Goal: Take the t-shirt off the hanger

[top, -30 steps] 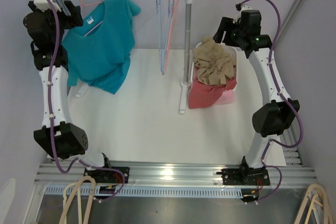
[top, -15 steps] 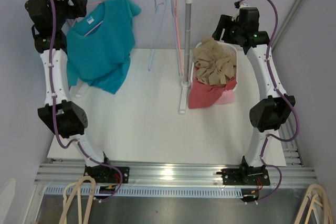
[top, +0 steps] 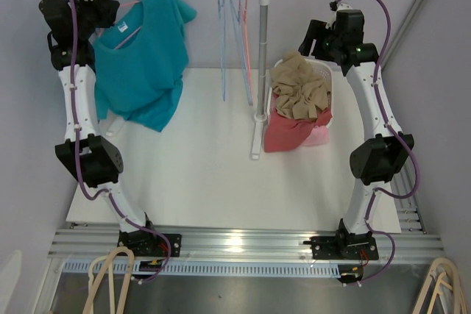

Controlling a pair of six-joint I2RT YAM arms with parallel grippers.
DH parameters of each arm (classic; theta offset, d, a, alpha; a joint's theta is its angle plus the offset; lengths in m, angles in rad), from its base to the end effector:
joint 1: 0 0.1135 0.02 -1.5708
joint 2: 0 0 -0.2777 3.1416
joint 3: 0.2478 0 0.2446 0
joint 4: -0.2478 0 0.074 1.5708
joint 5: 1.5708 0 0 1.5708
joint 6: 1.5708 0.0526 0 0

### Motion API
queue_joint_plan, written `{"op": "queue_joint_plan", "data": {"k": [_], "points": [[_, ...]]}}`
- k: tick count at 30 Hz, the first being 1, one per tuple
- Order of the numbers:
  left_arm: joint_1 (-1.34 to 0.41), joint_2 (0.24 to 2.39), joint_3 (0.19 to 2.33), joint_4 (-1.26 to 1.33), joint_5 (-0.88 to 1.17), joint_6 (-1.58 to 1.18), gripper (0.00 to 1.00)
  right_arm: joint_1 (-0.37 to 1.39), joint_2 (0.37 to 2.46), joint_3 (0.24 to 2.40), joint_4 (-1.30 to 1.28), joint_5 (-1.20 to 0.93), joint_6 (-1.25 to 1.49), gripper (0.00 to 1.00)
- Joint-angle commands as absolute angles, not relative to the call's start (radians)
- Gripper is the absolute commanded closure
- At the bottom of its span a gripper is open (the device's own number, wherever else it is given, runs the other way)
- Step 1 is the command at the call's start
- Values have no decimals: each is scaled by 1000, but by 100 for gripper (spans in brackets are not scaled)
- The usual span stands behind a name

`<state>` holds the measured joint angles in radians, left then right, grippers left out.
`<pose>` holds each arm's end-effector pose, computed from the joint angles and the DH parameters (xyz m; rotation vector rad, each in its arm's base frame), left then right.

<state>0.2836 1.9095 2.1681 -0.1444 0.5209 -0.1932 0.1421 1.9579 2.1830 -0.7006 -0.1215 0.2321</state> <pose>0.4346 0.0994 0.5077 0.0768 1.4771 -0.3055 0.4493 0.0707 0.4243 0.0163 2.0613 0.3568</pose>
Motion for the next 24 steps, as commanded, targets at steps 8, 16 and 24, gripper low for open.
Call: {"op": "queue_joint_plan", "data": {"k": [8,16,24], "points": [[291,1934,2263,-121,601,-290,99,138,1970,2215,-703,-133,235,25],[253,1953,2402,-95,543,-373,99,141,1951,2175,-687,-147,236,25],[221,1902,2462,-195,430,-365,99,141,1898,2117,-673,-137,222,25]]}}
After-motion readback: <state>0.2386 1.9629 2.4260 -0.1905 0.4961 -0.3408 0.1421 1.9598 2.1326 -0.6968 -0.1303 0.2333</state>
